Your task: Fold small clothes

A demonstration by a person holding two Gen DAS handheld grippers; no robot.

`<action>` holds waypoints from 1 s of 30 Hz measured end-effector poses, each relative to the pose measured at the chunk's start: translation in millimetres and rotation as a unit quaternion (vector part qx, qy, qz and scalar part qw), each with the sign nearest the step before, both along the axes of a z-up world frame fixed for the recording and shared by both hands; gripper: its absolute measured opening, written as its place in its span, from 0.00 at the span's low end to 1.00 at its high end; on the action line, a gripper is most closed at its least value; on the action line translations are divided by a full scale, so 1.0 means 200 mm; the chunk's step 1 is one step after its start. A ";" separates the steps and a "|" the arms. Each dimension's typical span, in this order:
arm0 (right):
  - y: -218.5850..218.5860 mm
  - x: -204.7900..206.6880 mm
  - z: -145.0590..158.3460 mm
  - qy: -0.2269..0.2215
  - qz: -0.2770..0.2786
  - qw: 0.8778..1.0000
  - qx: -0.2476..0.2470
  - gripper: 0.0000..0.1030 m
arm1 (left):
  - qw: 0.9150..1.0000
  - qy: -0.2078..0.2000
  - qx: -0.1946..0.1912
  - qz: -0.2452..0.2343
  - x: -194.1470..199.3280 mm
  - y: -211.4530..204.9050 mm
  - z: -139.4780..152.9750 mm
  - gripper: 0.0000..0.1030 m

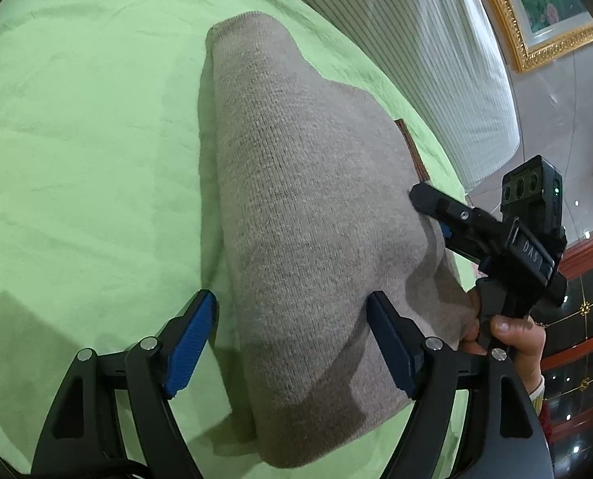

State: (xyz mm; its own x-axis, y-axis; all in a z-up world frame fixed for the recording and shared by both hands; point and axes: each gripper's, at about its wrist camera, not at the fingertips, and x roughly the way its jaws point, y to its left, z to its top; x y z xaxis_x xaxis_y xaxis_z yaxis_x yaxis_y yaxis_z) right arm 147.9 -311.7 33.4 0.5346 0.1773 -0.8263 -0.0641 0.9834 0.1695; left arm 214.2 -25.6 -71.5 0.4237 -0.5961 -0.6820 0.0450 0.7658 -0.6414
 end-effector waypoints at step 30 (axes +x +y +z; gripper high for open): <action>-0.33 -0.39 0.22 -0.141 -0.118 0.982 -0.046 0.69 | 0.997 -0.025 0.069 -0.031 0.15 -0.21 0.20 0.78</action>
